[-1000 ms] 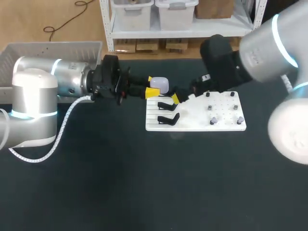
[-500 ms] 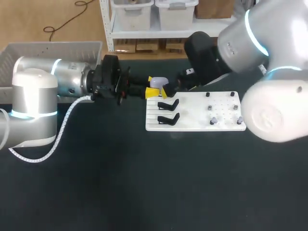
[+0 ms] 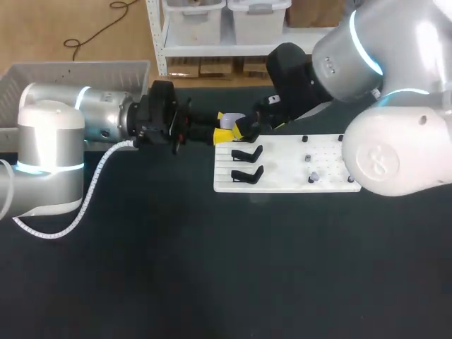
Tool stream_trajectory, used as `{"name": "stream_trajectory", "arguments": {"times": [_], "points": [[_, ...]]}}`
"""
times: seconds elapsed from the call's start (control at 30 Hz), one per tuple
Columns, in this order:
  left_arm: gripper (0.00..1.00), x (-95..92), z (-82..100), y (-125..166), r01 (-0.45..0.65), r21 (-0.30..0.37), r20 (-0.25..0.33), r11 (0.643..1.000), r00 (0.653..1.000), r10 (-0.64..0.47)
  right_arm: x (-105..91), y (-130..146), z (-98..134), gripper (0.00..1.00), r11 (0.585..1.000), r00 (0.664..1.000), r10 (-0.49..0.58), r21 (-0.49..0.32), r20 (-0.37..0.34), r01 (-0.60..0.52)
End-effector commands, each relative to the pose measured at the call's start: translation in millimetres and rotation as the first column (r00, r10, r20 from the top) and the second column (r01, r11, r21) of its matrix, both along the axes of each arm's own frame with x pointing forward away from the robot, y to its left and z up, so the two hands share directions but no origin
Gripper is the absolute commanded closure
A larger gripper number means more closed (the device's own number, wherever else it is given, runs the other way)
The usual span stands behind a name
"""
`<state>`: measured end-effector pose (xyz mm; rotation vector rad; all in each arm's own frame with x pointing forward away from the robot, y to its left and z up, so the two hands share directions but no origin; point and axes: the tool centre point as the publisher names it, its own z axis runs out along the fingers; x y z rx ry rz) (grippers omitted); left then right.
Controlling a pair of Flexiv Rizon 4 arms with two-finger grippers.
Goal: Pick up each earbud case from the left stands, insert the matching earbuds, close the lid, and place the case in the box.
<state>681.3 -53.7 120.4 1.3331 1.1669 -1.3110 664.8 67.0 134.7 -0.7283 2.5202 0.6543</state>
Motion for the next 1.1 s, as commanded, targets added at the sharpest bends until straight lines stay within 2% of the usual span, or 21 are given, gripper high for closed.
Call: {"name": "stream_trajectory", "arguments": {"times": [0.03,0.5,1.1], "points": [[1.00,-1.1,-0.6,0.2,-0.003,-0.002,0.002,1.000,1.000,0.003,4.6,3.0,-2.1,0.00,1.000,1.000,0.000,-0.001,-0.007,0.000],[1.00,-1.1,-0.6,0.2,-0.003,-0.002,0.002,1.000,1.000,0.003,11.9,3.5,-9.2,0.00,1.000,1.000,-0.017,-0.001,-0.026,0.017],[1.00,-1.1,-0.6,0.2,-0.003,-0.002,0.002,1.000,1.000,0.003,24.6,-4.2,0.6,0.00,0.998,0.998,-0.065,0.001,-0.002,0.065]]}}
